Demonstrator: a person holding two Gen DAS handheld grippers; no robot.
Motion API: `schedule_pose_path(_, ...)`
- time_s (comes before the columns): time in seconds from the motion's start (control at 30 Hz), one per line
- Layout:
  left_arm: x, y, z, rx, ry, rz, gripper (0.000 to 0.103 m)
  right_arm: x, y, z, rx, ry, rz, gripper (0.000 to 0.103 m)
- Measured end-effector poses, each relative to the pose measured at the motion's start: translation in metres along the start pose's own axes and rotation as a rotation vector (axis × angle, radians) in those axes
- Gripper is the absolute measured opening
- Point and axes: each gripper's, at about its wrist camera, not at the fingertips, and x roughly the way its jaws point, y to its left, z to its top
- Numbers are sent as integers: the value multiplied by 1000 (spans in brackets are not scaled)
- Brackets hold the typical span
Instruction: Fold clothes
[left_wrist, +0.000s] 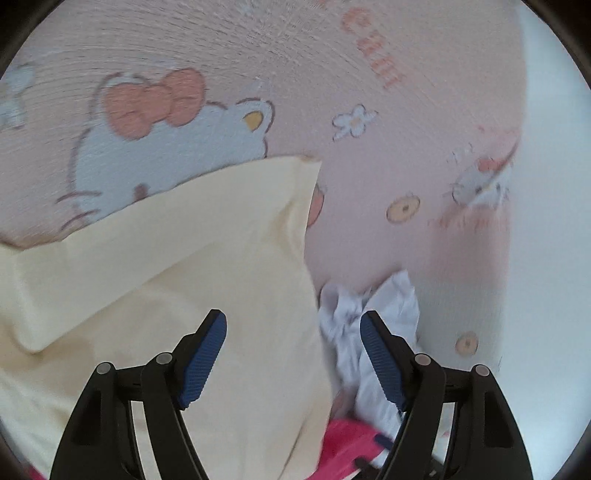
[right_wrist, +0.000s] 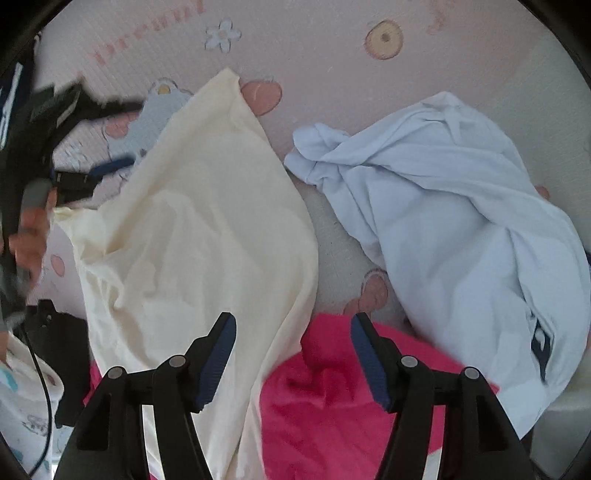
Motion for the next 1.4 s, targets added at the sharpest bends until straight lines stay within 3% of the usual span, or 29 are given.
schedule_pose_path(0.13,-39,25,-27,22,-24,6,74,-3,0,-19,36,-15,27,64)
schedule_pose_path(0.33,-60,37,-59,1,-47,22,74,-9,-2,-55,90,-29,69,64)
schedule_pose_path(0.5,-82,44,-80,46,-57,98,74,-18,-11,-79,121,-35,76,64)
schedule_pose_path(0.63,-97,51,-78,77,-68,176,74,-29,-11,-77,118,-54,43,64)
schedule_pose_path(0.8,-114,71,-64,78,-61,212,74,-32,3,-47,79,-41,32,64)
schedule_pose_path(0.97,-137,105,-48,37,-85,254,74,-26,22,-3,98,-56,80,64)
schedule_pose_path(1.17,-150,166,-20,-120,-136,263,74,8,68,58,43,-33,117,65)
schedule_pose_path(1.4,-138,224,3,-406,-189,146,74,77,129,114,54,28,209,65)
